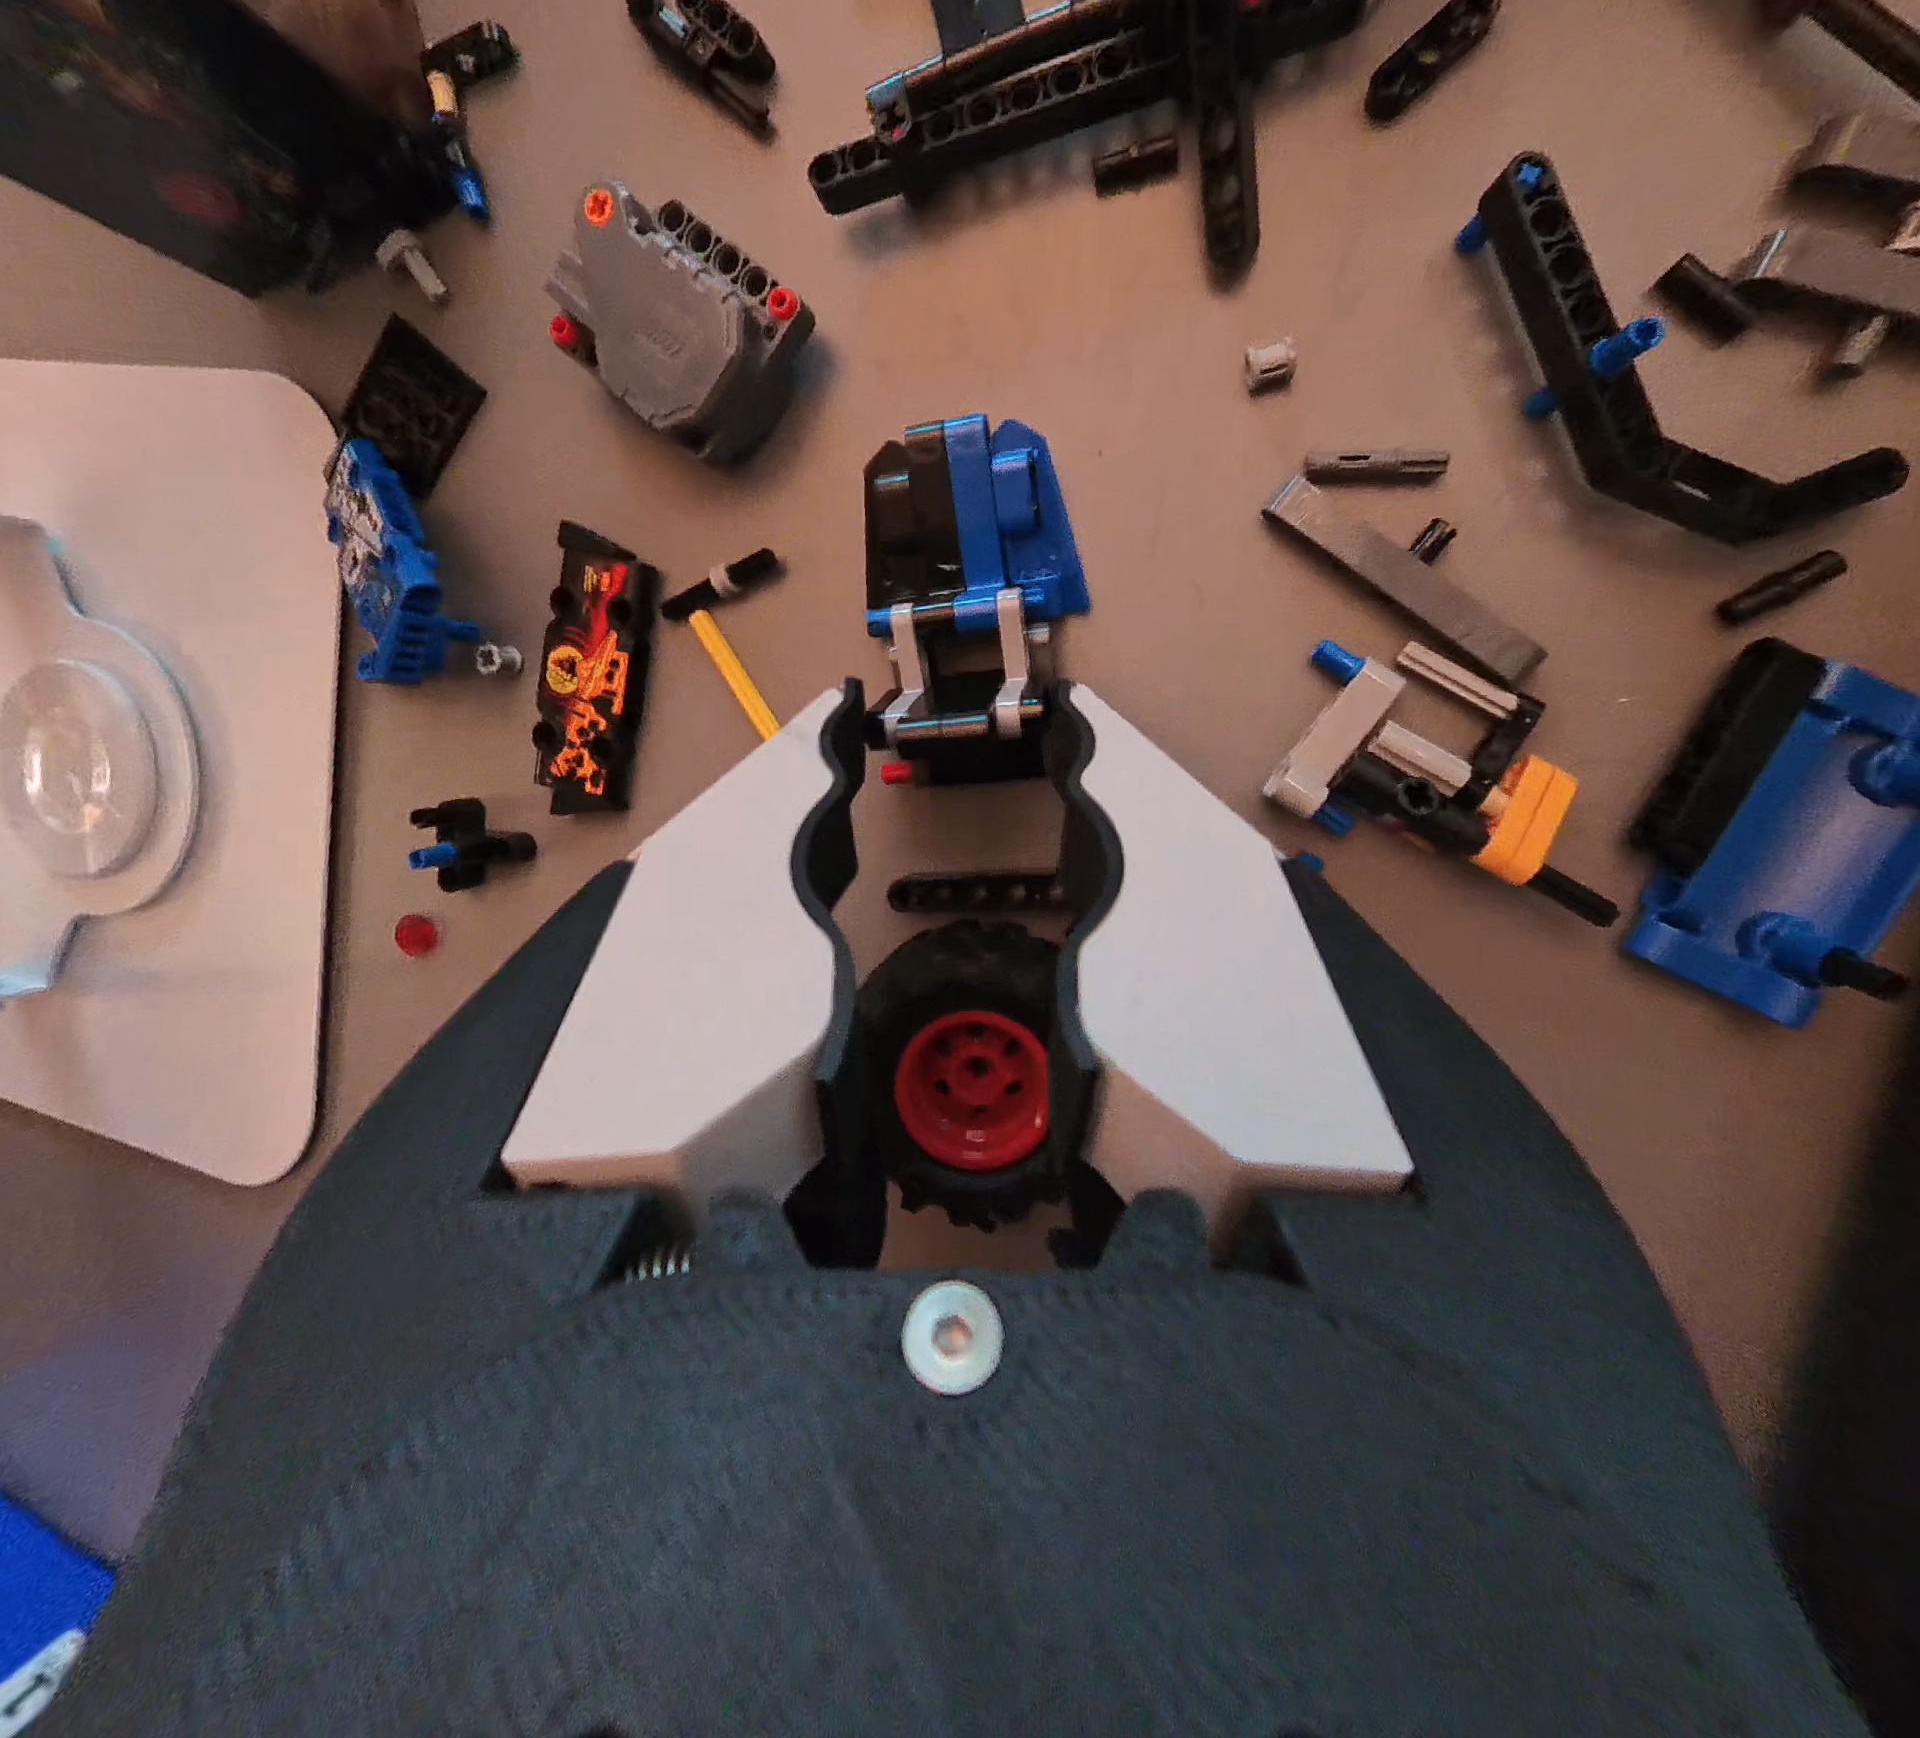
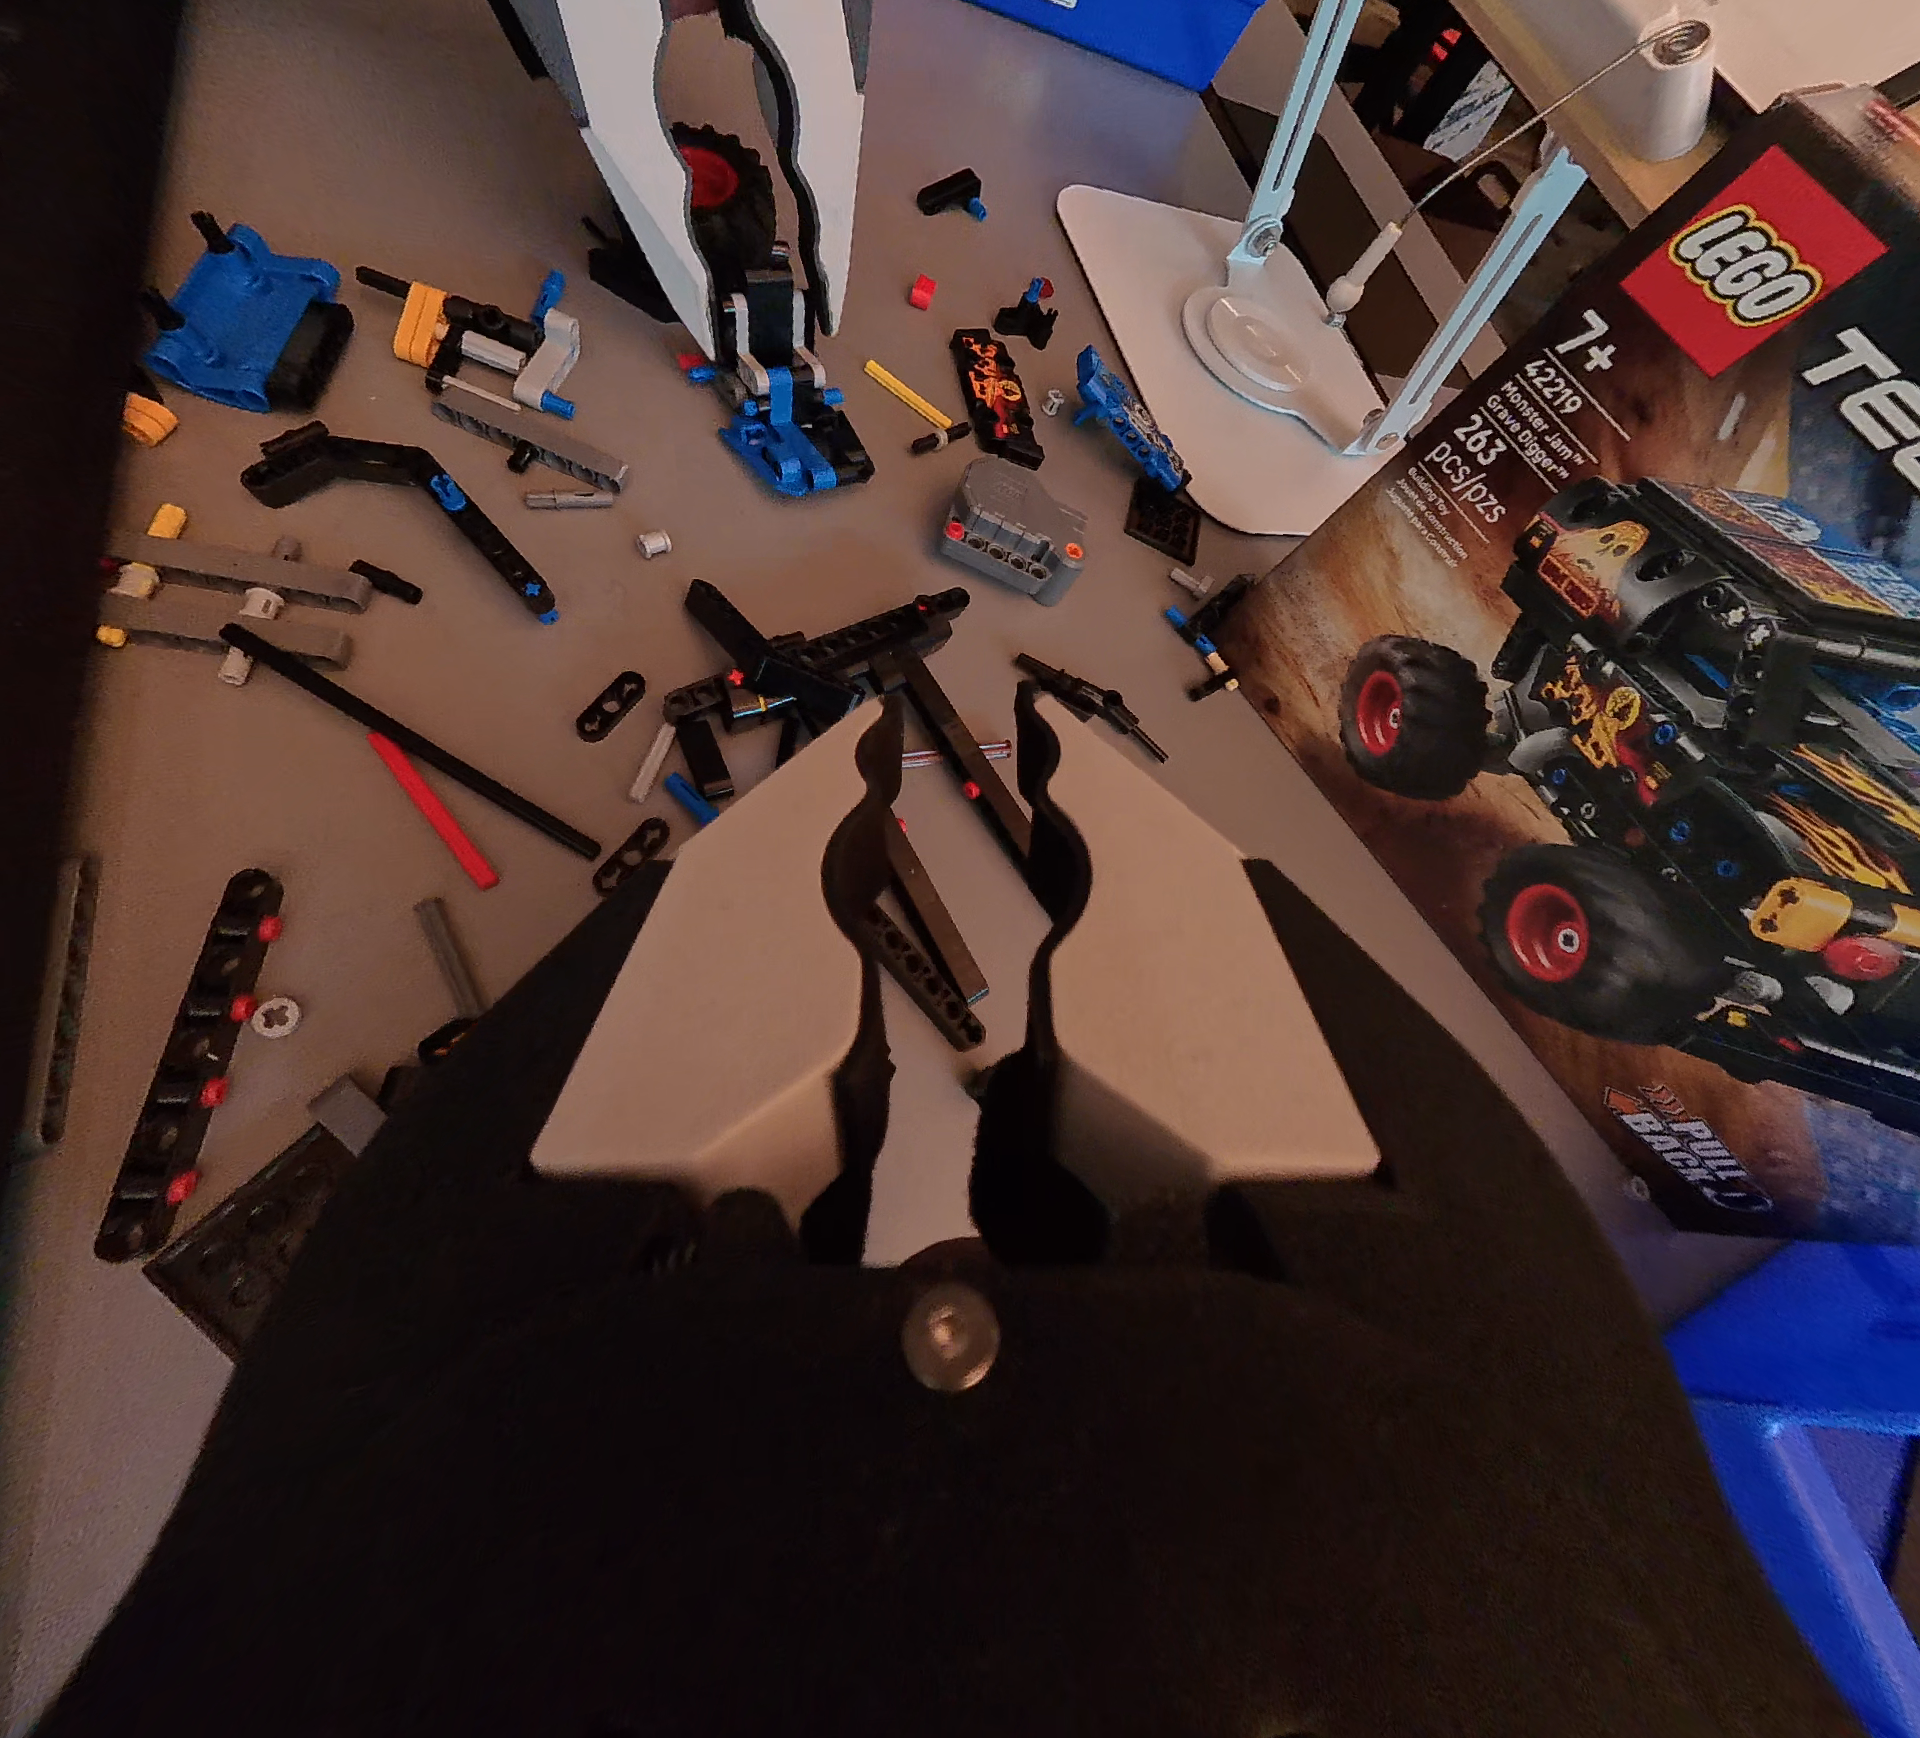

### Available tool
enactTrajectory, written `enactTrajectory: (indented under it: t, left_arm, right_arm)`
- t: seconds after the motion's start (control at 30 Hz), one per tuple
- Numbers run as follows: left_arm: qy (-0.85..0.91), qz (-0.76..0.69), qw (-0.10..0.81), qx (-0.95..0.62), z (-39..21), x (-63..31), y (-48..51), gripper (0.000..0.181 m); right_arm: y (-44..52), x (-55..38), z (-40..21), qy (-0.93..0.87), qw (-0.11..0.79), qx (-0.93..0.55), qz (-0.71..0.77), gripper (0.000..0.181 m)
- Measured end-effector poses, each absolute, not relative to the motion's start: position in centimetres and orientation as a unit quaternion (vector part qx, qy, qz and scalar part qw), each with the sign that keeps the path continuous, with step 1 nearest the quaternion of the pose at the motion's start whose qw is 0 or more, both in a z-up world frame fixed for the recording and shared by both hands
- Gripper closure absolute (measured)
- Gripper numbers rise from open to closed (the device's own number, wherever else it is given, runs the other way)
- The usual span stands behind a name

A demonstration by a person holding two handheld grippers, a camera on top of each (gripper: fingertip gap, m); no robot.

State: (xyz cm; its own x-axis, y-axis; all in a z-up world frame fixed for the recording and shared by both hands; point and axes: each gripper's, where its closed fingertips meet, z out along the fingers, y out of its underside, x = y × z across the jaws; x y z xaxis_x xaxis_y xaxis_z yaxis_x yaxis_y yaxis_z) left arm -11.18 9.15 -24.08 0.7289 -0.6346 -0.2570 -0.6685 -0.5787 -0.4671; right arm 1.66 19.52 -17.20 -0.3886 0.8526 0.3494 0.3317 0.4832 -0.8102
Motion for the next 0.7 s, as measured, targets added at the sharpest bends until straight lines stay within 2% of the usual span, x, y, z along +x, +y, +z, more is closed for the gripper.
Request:
enactTrajectory:
  t: [0.17,0.33,0.53,0.6,0.7]
  left_arm:
    - [0.404,0.073,0.328,-0.851,-22.2,-9.8,10.2,0.148]
    - [0.479,0.195,0.41,-0.751,-17.9,-5.0,11.9,0.149]
    - [0.541,0.299,0.434,-0.655,-16.4,-0.8,13.2,0.149]
    - [0.549,0.315,0.447,-0.632,-16.1,-0.1,13.4,0.149]
    - [0.555,0.339,0.456,-0.608,-15.6,0.6,13.6,0.149]
  right_arm:
    - [18.9,1.3,-16.9,-0.756,0.389,-0.391,0.352,0.162]
    - [17.4,0.9,-15.0,-0.713,0.353,-0.406,0.45,0.161]
    - [16.3,1.3,-16.1,-0.712,0.274,-0.424,0.489,0.147]
    - [16.0,1.3,-16.1,-0.71,0.262,-0.421,0.5,0.165]
    - [16.0,1.3,-16.0,-0.704,0.254,-0.427,0.507,0.17]
